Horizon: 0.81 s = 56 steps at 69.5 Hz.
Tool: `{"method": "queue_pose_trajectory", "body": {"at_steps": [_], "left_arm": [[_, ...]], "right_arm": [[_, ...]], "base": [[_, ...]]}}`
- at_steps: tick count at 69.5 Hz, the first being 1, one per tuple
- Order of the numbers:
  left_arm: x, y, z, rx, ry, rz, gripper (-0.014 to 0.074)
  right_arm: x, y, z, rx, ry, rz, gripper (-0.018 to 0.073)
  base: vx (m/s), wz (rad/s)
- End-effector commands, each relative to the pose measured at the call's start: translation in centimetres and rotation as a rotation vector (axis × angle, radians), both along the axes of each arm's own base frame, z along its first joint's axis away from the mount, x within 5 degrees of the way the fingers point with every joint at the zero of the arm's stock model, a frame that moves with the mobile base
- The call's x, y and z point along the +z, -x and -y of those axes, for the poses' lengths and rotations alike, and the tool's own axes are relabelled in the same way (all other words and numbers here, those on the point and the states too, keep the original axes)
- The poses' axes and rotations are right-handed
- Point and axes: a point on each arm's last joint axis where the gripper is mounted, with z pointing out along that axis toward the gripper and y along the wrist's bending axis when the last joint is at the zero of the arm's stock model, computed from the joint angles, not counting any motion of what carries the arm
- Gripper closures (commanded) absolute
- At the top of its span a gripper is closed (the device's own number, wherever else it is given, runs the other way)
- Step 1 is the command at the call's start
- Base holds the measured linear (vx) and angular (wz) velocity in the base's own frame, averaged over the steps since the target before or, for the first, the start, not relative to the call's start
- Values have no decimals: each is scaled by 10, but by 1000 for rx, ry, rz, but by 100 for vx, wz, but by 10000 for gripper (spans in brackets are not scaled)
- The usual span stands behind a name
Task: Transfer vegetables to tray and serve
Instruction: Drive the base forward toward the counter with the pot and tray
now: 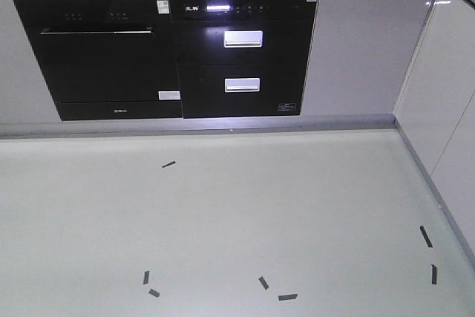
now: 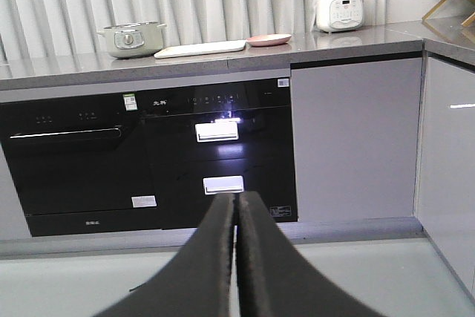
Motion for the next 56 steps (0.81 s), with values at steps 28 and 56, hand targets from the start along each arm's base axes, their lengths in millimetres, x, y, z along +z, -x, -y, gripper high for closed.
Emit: {"method": "queue_pose_trajectory", "body": {"at_steps": [28,56], "left_arm": [[0,0,1,-10,3,66,602],[0,0,1,-10,3,66,602]], "right_arm": [[2,0,0,-6,6,71,562],[2,0,0,-6,6,71,562]], "base": [[12,1],[8,12]]}}
